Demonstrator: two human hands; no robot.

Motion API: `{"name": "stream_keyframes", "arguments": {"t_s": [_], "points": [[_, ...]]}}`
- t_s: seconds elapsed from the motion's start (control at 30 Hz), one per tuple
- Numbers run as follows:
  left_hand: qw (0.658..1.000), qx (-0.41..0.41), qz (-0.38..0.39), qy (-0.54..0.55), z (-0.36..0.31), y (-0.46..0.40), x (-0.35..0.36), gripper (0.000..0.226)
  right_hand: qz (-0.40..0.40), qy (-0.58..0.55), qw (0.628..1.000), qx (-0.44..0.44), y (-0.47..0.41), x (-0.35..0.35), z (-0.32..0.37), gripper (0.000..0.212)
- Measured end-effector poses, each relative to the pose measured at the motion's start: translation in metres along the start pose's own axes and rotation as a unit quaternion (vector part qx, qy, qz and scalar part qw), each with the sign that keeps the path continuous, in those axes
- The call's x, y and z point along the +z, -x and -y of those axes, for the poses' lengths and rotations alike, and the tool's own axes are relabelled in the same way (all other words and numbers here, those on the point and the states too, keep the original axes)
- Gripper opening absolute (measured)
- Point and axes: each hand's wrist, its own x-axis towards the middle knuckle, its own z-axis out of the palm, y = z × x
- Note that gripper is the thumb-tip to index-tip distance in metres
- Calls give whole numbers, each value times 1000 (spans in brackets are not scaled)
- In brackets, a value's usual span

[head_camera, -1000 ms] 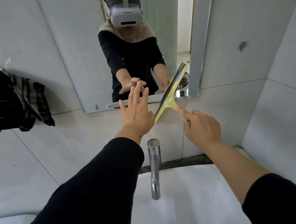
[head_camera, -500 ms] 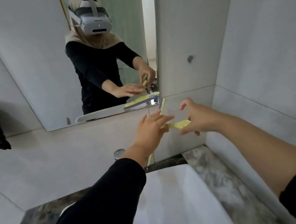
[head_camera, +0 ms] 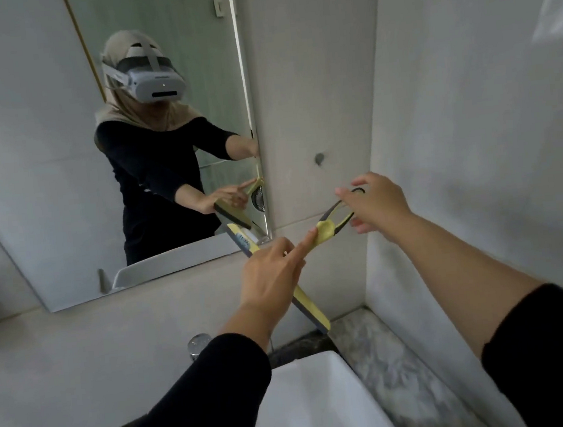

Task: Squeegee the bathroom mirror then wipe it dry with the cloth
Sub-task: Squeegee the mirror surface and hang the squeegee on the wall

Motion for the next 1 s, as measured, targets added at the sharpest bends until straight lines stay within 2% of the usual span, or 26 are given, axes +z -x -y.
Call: {"name": "stream_keyframes", "arguments": {"t_s": [0.07,0.17,0.3,0.4,0.57,0.83,1.0], "points": [[1000,0,-4,-13,-7,-4,2,63,-29,-56,997,35,-1,9,6,46],[999,15,-13,-28,-16,-7,6,65,-86,-42,994,51,-8,25,10,54],[999,0,34,-22,-20,-7,14,71,-102,-52,991,76,-22,40,10,43],[994,-9,86,66,-19,-9,29,71,-97,-33,994,27,-34,46,12,40],[986,-26,97,131,-18,-33,48,71,-94,-18,994,-61,-58,52,16,42],[971,-44,160,173,-19,-70,85,80,-105,-25,992,-68,-103,62,2,42],[958,-57,205,191,-19,-76,102,84,-106,8,989,-99,-116,74,-11,48]]}}
